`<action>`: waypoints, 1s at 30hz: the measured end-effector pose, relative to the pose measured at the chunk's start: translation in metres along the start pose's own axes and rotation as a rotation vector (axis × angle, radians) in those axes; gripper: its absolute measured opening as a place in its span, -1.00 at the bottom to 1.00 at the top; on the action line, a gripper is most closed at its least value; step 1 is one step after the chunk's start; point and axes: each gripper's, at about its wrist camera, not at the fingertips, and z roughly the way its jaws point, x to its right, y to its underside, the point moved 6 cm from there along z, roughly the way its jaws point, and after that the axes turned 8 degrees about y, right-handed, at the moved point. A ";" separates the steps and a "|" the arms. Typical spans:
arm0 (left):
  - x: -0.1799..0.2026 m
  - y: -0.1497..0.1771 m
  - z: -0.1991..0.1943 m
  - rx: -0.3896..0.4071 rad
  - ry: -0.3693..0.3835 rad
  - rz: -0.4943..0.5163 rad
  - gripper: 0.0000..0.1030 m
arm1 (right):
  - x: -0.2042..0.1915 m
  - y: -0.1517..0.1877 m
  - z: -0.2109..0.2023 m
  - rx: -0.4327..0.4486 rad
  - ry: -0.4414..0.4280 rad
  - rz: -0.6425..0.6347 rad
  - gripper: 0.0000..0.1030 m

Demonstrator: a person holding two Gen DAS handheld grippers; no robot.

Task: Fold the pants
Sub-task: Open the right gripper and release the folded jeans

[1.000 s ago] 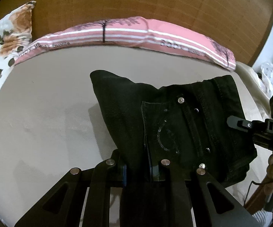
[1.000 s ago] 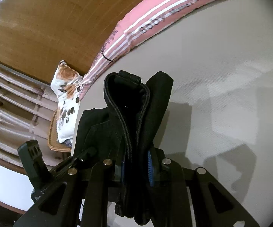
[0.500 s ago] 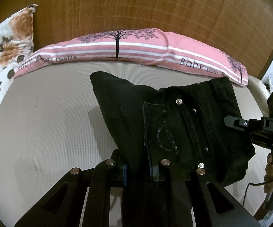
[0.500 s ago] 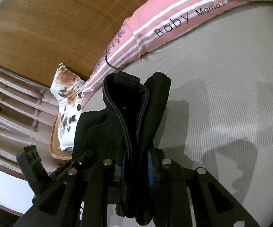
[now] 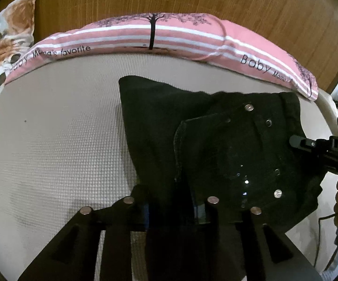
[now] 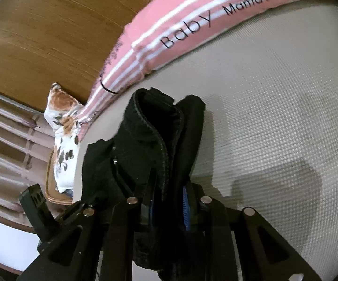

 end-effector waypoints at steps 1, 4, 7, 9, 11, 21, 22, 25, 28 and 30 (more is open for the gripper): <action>-0.001 0.001 0.002 0.001 -0.011 0.002 -0.34 | 0.002 0.001 0.003 0.002 0.025 -0.004 -0.49; 0.000 0.002 0.000 0.010 -0.021 0.010 -0.32 | 0.005 0.002 0.004 0.013 0.055 -0.007 -0.32; 0.002 0.005 -0.005 0.003 -0.049 0.029 -0.23 | 0.003 0.005 0.000 0.019 0.089 -0.031 -0.20; 0.005 0.010 -0.009 -0.005 -0.064 0.042 -0.17 | 0.000 0.008 -0.004 0.024 0.107 -0.052 -0.19; 0.007 0.019 -0.017 -0.004 -0.075 0.048 -0.14 | 0.000 0.014 -0.011 0.038 0.132 -0.066 -0.18; 0.009 0.060 -0.041 0.010 -0.089 0.054 -0.10 | 0.007 0.058 -0.044 0.069 0.184 -0.112 -0.13; 0.009 0.062 -0.043 0.012 -0.089 0.046 -0.10 | 0.008 0.062 -0.046 0.077 0.200 -0.121 -0.11; 0.007 0.062 -0.045 0.015 -0.093 0.022 -0.08 | 0.010 0.067 -0.043 0.068 0.238 -0.128 -0.10; 0.007 0.064 -0.053 0.016 -0.111 -0.001 -0.08 | 0.013 0.065 -0.040 0.072 0.255 -0.119 -0.10; 0.008 0.065 -0.060 0.018 -0.133 0.000 -0.08 | 0.013 0.065 -0.039 0.075 0.266 -0.113 -0.10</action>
